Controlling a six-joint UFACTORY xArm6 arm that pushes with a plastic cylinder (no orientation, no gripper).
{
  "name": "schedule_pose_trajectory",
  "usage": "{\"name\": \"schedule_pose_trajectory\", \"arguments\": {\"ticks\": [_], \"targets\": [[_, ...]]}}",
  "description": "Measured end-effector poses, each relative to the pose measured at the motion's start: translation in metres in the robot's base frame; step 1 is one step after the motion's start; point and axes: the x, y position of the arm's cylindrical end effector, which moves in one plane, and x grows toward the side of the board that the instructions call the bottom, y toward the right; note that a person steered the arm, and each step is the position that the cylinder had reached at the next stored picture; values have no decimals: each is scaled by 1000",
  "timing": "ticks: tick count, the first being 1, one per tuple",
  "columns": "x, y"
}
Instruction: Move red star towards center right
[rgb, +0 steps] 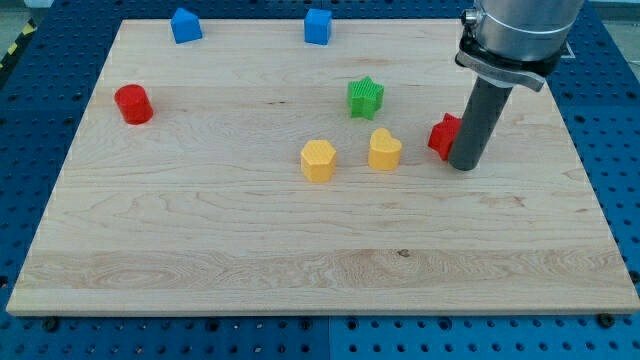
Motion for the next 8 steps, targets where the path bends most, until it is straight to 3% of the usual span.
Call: {"name": "schedule_pose_trajectory", "arguments": {"ticks": [2,3,6,8], "targets": [[-12,-79],[-41,-79],[-26,9],[-26,23]]}}
